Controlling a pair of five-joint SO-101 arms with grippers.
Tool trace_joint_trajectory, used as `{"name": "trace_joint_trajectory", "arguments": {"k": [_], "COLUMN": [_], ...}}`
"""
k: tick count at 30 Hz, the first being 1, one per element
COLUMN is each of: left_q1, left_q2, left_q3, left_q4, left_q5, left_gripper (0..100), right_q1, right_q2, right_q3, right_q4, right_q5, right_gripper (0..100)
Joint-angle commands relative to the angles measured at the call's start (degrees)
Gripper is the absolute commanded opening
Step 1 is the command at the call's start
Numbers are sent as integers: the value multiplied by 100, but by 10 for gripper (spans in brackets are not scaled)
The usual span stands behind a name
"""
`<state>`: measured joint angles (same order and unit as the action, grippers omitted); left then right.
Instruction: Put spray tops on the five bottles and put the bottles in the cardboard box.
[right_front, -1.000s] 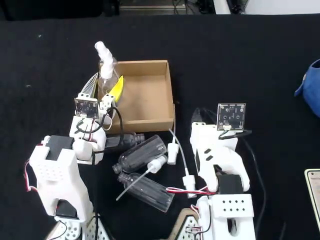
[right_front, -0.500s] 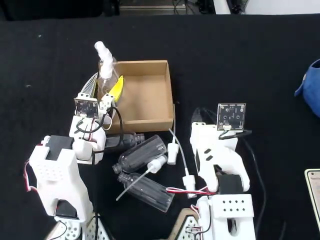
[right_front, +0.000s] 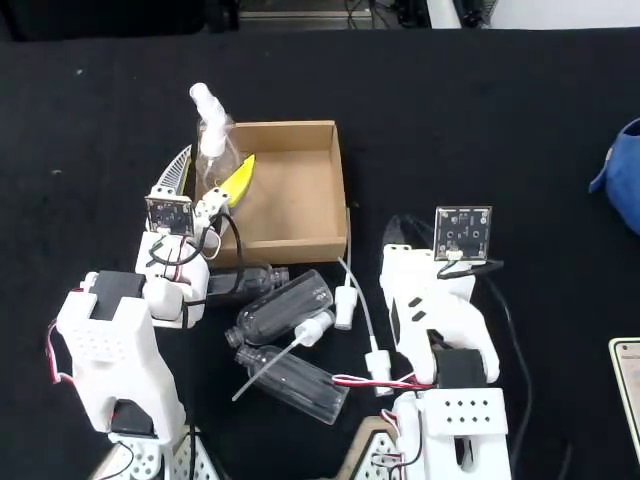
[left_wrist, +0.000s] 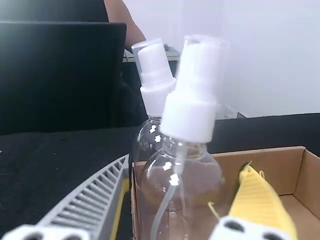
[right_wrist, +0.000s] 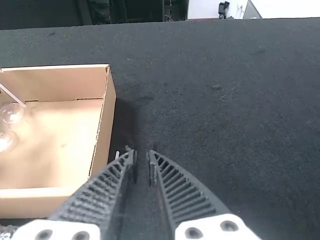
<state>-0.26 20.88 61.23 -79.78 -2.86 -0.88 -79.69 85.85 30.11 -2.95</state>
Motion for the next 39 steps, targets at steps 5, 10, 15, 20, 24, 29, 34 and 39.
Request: {"name": "trace_joint_trajectory", "arguments": {"k": [5, 10, 15, 20, 24, 29, 34, 39], "left_q1": [-66, -66, -75, -66, -22, -40, 4, -4], "left_q2": [-97, -158, -888, -1829, -2479, -3156, -3604, -3956], "left_q3": [-233, -171, 198, 637, 1147, 1631, 2053, 2422], "left_q4": [0, -105, -158, 536, 765, 765, 765, 765], "left_q5": [-44, -44, -70, -325, -325, -325, -352, -352], "left_gripper": [203, 203, 200, 199, 199, 198, 198, 191], "right_q1": [141, 141, 141, 141, 141, 132, 132, 132], "right_q2": [-119, -119, -119, -119, -119, -119, -119, -119], "right_q3": [-31, -31, -31, -31, -22, 31, 40, 48], "right_q4": [-185, -185, -185, -176, -176, -202, -211, -211], "right_q5": [0, 0, 0, 0, 0, 0, 0, 0], "right_gripper": [12, 12, 12, 12, 12, 14, 15, 15]}}
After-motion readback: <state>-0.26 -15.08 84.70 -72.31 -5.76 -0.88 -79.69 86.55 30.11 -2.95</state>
